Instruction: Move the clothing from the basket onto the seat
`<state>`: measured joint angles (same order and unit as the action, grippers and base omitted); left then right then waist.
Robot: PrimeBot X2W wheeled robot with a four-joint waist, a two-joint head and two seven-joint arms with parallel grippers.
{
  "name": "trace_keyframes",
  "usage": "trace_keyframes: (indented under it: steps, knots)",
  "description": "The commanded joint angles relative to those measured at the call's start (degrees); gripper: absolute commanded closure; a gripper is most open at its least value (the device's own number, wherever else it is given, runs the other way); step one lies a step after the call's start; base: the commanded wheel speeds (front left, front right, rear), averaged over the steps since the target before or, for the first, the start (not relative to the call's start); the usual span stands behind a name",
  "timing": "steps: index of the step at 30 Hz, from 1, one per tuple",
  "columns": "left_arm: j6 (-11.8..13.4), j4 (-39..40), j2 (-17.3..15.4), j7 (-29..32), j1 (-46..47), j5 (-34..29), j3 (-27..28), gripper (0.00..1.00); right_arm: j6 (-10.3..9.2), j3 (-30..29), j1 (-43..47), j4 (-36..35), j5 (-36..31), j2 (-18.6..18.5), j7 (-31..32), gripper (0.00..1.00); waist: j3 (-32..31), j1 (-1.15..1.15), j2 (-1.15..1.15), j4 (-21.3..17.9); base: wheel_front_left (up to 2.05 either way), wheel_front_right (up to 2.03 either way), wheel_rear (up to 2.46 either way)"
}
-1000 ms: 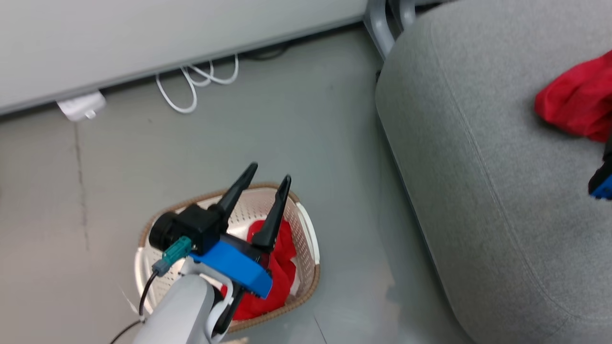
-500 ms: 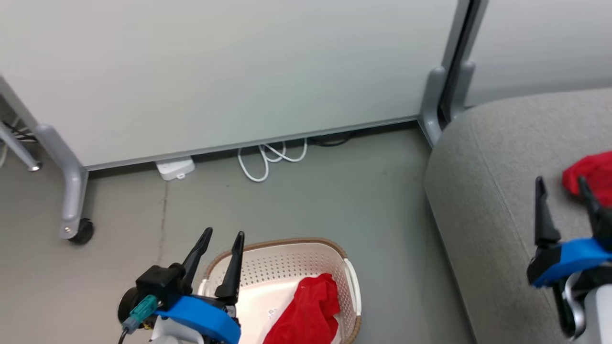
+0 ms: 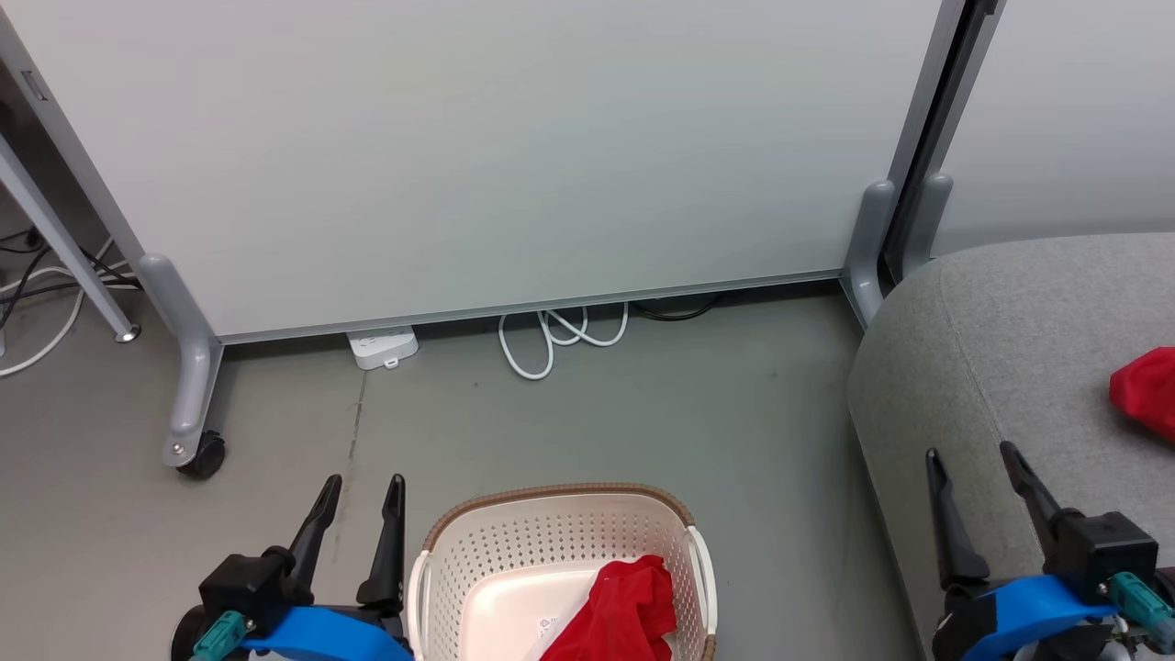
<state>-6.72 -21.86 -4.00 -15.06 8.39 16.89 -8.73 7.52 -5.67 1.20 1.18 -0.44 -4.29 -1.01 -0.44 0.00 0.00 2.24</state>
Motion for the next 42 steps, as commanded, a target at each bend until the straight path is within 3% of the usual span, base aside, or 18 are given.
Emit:
trace_keyframes:
  steps: [1, 26, 34, 42]
  knots:
    - [-0.23, 0.19, 0.05, -0.18, -0.9, -0.55, 0.72, 0.0, -0.05, 0.65, 1.27, -0.91, 0.19, 0.38, 0.32, 0.0, -0.05, 0.0, 0.0, -0.07, 0.0, 0.0, 0.0]
    - [-0.72, 0.02, 0.92, -0.18, -2.37, -1.79, 2.1, 0.0, -0.05, 2.0, 3.2, -2.54, -0.43, 1.45, 1.69, 0.0, 0.26, 0.0, 0.0, 0.94, 0.0, 0.0, 0.0]
    - [-0.77, 0.2, 1.03, -0.18, 0.34, -1.68, 1.44, 0.0, -0.05, 2.98, -0.61, -4.23, -0.31, 1.45, 1.43, 0.0, 6.95, 0.0, 0.0, -0.83, 0.0, 0.0, 0.0]
    - [-0.77, -1.67, 1.01, -0.18, 6.43, -2.06, -0.96, 0.0, -0.06, 4.86, -8.32, -5.92, -0.02, 0.56, 0.32, 0.0, 19.73, 0.0, 0.0, -5.12, 0.0, 0.0, 0.0]
